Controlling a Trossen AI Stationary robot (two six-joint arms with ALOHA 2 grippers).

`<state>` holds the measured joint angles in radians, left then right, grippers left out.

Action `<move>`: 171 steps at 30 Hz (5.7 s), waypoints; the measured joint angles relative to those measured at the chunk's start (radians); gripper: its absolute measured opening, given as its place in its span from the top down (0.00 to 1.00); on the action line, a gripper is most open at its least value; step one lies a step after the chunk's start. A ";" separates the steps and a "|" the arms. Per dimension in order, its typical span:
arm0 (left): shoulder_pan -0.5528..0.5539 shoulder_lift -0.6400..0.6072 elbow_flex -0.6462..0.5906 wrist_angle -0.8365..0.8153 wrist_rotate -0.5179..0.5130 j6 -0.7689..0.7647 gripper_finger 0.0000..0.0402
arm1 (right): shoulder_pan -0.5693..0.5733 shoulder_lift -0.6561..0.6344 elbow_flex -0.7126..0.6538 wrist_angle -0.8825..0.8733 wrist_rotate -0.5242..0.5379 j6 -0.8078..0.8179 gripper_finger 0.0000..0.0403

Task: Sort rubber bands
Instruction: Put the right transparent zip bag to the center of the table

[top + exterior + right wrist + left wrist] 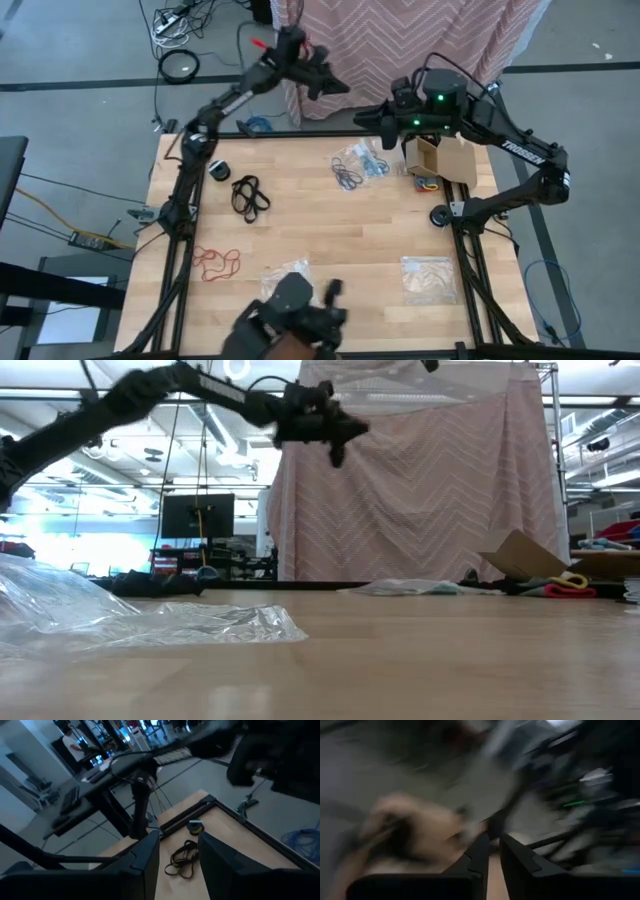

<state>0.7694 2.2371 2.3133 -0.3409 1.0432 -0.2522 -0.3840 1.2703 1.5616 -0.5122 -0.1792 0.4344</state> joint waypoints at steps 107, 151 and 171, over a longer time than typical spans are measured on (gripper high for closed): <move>-1.079 -1.162 -1.821 0.274 -0.664 -0.415 0.87 | 1.278 0.630 -0.428 -0.351 -0.076 1.300 0.49; -1.077 -1.165 -1.821 0.284 -0.686 -0.405 0.87 | 0.991 0.573 -0.227 -0.687 0.200 0.985 0.42; -1.077 -1.165 -1.821 0.260 -0.660 -0.430 0.87 | 1.124 0.570 -0.450 -0.657 0.097 1.443 0.94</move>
<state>-0.3077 1.0721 0.4923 -0.0814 0.3828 -0.6819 0.7405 1.8406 1.1118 -1.1689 -0.0824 1.8772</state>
